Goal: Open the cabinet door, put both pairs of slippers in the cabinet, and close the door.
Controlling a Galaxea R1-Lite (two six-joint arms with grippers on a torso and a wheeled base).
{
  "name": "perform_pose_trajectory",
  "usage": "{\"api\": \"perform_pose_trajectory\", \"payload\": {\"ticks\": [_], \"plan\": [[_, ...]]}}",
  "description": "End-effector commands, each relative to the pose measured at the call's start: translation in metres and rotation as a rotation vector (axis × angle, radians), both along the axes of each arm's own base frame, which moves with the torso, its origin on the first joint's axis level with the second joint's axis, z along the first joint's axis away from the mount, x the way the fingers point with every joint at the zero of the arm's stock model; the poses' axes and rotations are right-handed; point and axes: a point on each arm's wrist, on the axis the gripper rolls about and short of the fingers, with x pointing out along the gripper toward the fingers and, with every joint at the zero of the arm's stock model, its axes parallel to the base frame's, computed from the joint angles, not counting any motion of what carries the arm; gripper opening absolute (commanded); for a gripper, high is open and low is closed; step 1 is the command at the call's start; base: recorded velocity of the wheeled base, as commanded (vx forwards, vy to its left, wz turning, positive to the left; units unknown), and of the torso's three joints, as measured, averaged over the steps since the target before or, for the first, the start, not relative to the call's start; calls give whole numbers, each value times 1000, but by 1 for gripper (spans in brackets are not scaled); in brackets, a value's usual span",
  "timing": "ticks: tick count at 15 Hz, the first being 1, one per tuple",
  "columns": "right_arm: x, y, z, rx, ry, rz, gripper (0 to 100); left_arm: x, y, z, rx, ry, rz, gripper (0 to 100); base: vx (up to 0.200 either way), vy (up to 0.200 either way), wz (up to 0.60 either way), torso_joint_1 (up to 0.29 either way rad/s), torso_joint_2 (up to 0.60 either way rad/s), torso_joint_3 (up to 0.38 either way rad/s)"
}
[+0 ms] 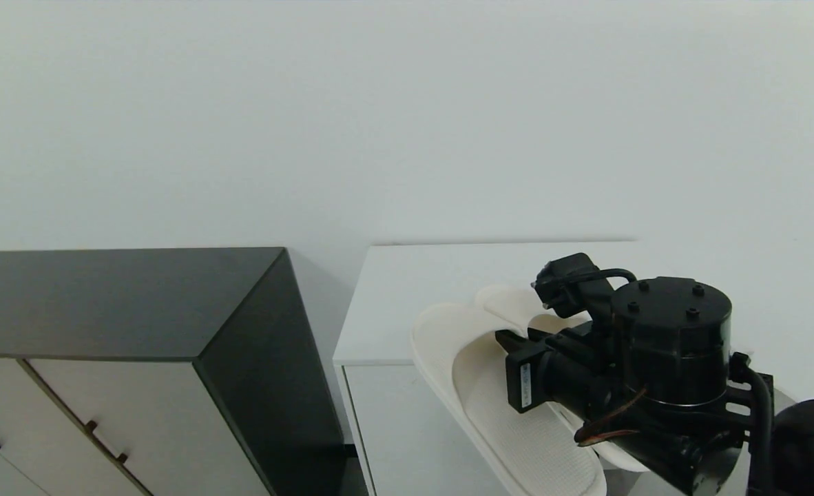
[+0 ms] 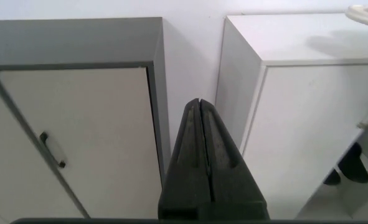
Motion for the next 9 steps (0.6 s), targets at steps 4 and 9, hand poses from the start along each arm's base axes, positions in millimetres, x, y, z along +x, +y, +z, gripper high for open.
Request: {"api": "perform_pose_trajectory", "payload": {"ticks": [4,9], "plan": [[2,2,-5,-14,10,-2,0,0,0,0,0,0,1,0,-200,0,0,-1,2,1],[2,2,-6,-16,12,-2,0,0,0,0,0,0,1,0,-160,0,0,3,3,2]]}}
